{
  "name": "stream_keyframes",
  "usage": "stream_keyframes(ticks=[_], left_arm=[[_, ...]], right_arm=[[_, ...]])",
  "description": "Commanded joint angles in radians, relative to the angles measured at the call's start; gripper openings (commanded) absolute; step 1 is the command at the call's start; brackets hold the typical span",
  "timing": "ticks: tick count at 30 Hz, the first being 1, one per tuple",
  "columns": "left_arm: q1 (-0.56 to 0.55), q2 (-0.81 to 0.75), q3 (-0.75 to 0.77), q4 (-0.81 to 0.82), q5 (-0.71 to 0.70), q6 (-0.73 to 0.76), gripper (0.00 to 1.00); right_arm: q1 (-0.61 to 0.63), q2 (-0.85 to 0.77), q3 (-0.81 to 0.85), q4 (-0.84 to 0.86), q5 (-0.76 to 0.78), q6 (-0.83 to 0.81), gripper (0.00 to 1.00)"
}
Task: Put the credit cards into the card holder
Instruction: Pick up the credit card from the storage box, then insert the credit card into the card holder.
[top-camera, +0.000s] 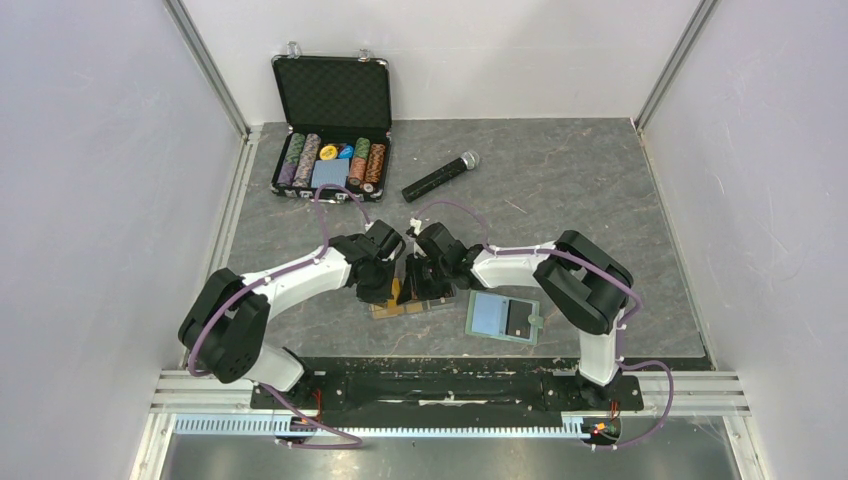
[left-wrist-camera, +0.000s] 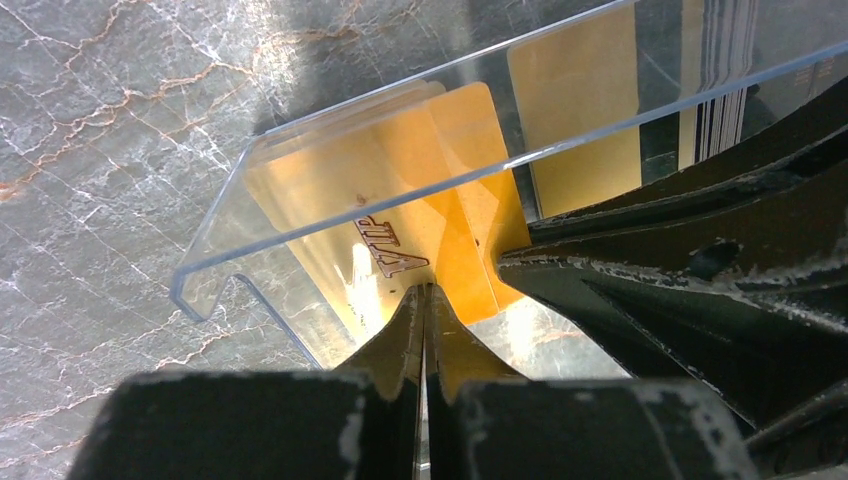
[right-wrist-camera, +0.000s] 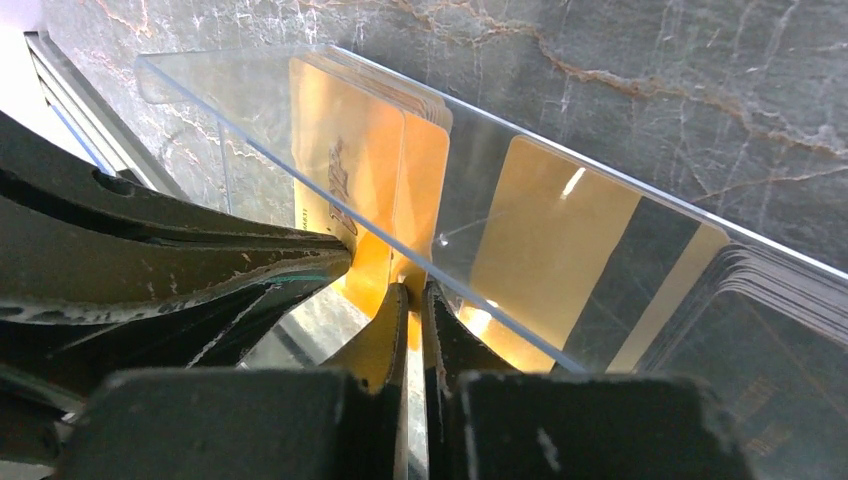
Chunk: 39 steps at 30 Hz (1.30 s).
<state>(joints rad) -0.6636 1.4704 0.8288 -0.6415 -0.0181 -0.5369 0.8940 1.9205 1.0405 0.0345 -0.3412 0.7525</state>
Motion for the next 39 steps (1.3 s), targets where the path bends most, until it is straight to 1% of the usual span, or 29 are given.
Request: stream_keyframes(ticks=[1,5,9,14,20,24,27,31,36,39], left_arm=[[-0.011,0.034,-0.043,0.016,-0.014,0.017,0.02],[-0.011,0.012,-0.027,0.001,-0.019,0.013,0.03],[-0.011,-0.032,0.002,-0.023,-0.023,0.004,0.14],[-0.01,-0.09,0.034,-0.03,-0.015,-0.021,0.19],[-0.006,-0.216,0.06,0.007,0.014,-0.072,0.26],[0.005,-0.303,0.07,0.047,0.067,-0.113,0.28],[0.011,-0.339,0.079,0.071,0.096,-0.129,0.29],[0.014,-0.336,0.087,0.085,0.122,-0.133,0.29],[0.015,-0.317,0.069,0.16,0.205,-0.156,0.29],[0.008,-0.282,0.073,0.18,0.237,-0.169,0.24]], right_arm=[[0.005,0.03,-0.025,-0.153,0.112,-0.044,0.0],[0.003,-0.038,-0.01,-0.183,0.111,-0.062,0.0],[0.002,-0.109,0.012,-0.217,0.104,-0.073,0.0],[-0.005,-0.172,0.049,-0.264,0.084,-0.078,0.0],[-0.017,-0.241,0.058,-0.324,0.056,-0.101,0.0],[-0.033,-0.321,0.035,-0.332,0.046,-0.094,0.0],[-0.047,-0.363,0.039,-0.35,0.027,-0.091,0.0],[-0.075,-0.412,0.03,-0.374,0.016,-0.094,0.0],[-0.149,-0.517,-0.049,-0.39,0.009,-0.102,0.0],[-0.224,-0.6,-0.115,-0.413,-0.002,-0.113,0.0]])
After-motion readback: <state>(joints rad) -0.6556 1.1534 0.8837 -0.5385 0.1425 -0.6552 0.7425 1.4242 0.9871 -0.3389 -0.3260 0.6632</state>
